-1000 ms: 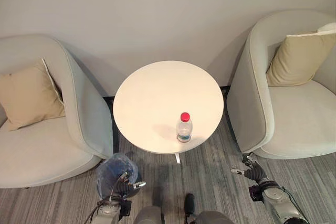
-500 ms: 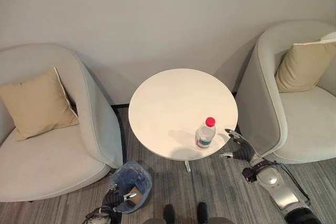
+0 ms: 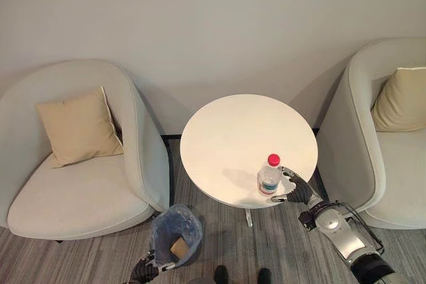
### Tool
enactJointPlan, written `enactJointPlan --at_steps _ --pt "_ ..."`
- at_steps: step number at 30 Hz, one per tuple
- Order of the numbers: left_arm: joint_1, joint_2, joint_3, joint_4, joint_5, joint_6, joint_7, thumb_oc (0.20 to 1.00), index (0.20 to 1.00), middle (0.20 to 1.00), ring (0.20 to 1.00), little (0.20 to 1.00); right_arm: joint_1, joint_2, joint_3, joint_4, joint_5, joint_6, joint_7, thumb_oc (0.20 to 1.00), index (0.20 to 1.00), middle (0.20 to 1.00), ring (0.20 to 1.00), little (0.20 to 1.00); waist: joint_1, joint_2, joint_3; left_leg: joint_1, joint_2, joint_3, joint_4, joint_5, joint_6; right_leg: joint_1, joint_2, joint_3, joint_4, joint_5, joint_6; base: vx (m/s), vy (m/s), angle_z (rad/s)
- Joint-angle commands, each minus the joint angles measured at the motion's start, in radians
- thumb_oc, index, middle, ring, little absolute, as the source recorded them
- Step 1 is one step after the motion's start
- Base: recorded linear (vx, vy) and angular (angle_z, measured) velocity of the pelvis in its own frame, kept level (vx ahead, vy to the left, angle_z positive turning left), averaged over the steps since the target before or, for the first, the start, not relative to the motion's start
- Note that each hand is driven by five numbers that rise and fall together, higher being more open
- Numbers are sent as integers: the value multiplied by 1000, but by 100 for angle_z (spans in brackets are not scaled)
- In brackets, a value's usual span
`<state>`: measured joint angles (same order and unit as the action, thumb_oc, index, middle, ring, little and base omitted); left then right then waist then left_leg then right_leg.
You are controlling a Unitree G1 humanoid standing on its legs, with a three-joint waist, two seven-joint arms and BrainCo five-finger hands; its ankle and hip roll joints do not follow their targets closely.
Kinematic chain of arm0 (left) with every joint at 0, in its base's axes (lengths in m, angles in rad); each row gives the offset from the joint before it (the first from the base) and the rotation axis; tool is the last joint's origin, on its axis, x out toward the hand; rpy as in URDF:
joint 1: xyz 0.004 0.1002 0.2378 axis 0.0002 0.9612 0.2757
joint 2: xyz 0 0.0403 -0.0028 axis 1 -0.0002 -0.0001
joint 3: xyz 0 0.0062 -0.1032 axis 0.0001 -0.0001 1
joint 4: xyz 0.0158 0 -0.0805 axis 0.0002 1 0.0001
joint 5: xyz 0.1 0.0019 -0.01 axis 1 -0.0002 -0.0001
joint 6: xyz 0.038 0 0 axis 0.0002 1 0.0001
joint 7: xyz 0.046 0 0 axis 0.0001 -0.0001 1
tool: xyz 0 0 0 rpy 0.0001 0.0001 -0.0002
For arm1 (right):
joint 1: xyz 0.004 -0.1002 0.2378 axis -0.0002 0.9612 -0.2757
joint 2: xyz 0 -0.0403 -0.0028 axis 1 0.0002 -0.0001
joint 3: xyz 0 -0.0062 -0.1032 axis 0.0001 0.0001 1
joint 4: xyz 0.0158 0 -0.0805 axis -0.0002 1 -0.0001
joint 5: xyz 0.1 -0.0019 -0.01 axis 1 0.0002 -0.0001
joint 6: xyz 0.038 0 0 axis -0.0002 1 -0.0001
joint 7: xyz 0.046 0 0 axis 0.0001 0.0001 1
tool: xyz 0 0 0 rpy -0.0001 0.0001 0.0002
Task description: Gather garbage on tea table into small bin, then transfer packed bag to large trash can.
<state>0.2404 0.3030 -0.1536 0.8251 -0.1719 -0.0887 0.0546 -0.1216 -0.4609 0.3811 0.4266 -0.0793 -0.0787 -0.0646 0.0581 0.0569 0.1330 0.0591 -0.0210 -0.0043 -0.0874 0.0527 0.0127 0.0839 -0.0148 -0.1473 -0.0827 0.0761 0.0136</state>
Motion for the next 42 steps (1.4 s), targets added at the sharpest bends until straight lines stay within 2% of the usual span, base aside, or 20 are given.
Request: enactJointPlan --at_steps 1,7,8,9,14,24,27,30,32,35,36,38,40,41,42 --pt "-72 50 1 -13 26 -28 0 1000 1000 1000 1000 1000 -118 24 25 19 7 -30 -32 1000 1000 1000 1000 1000 27 -37 17 21 36 1 33 -102 -47 12 -78 2 41 -151 87 -17 5 19" --pt "-86 62 -22 -19 10 -31 3 1000 1000 1000 1000 1000 -229 43 59 78 33 -23 -54 1000 1000 1000 1000 1000 58 -31 37 -15 31 -19 33 -86 -48 -11 -80 -13 37 -144 88 -19 6 13" --pt "-87 64 -25 -22 5 -32 3 1000 1000 1000 1000 1000 -246 44 61 86 39 -21 -60 310 310 310 310 310 63 -30 39 -21 31 -23 33 -83 -48 -14 -80 -16 36 -143 88 -19 8 25" --pt "-90 66 -28 -23 -2 -34 4 1000 1000 1000 1000 1000 -269 47 62 92 51 -21 -65 200 200 200 200 200 70 -29 40 -27 30 -29 32 -80 -49 -16 -80 -22 34 -143 87 -10 9 12" --pt "-91 69 -18 -25 -12 -32 8 1000 1000 1000 1000 1000 -273 39 33 51 106 -34 -74 200 200 200 200 200 74 -30 39 -28 29 -36 28 -78 -51 -12 -81 -32 35 -148 86 9 1 9" --pt "-72 50 41 -1 2 -17 -2 1000 1000 1000 1000 1000 -83 -26 -93 -257 155 -83 -8 200 200 200 200 200 48 -44 16 -1 43 -42 28 -83 -61 17 -76 -54 49 -171 78 -5 -31 6" --pt "-77 42 38 -2 0 -13 -4 1000 1000 1000 1000 1000 -42 -18 -102 -326 181 -99 18 200 200 200 200 200 41 -40 18 -8 48 -47 33 -72 -70 16 -72 -65 53 -176 71 -76 -67 -2" --pt "-90 22 26 -28 -31 -20 -6 1000 1000 1000 1000 1000 9 -11 -114 -403 205 -124 27 200 200 200 200 200 38 -28 39 -81 53 -53 68 -38 -109 7 -72 -124 31 -178 62 -210 -72 42" --pt "-96 14 18 -32 -34 -22 -3 1000 1000 1000 1000 1000 21 -13 -122 -413 208 -126 21 200 200 200 200 200 32 -31 52 -113 60 -19 103 -39 -109 1 -84 -153 36 -176 62 -158 9 66" --pt "-106 4 8 -34 -21 -23 1 1000 1000 1000 1000 1000 30 -18 -131 -419 199 -125 5 200 200 200 200 200 17 -34 59 -132 81 67 132 -44 -93 -4 -100 -189 41 -170 64 -64 52 80" --pt "-107 4 8 -34 -21 -23 1 1000 1000 1000 1000 1000 30 -18 -132 -419 199 -125 5 200 200 200 200 200 17 -34 59 -133 81 67 133 -45 -93 -5 -100 -189 41 -171 64 -49 67 88" --pt "-117 -2 -1 -45 -18 -26 3 1000 1000 1000 1000 1000 35 -20 -146 -414 186 -122 -17 200 200 200 200 200 1 -36 64 -136 110 171 144 -48 -86 -6 -117 -234 45 -169 69 -46 102 57" --pt "-123 -3 -7 -49 -10 -26 2 1000 1000 1000 1000 1000 37 -22 -157 -410 176 -117 -29 200 200 200 200 200 -10 -35 60 -132 126 244 143 -48 -85 -4 -130 -267 46 -166 73 23 124 59" --pt "-130 -3 -12 -51 -2 -26 0 1000 1000 1000 1000 1000 38 -23 -165 -410 170 -114 -36 200 200 200 200 200 -17 -36 56 -118 137 271 144 -69 -95 8 -136 -276 46 -179 80 112 267 121" --pt "-133 -4 -21 -57 12 -30 -1 1000 1000 1000 1000 1000 34 -21 -168 -401 161 -107 -45 200 200 200 200 200 -20 -34 54 -114 139 295 158 -79 -91 16 -152 -303 51 -175 90 116 215 115"
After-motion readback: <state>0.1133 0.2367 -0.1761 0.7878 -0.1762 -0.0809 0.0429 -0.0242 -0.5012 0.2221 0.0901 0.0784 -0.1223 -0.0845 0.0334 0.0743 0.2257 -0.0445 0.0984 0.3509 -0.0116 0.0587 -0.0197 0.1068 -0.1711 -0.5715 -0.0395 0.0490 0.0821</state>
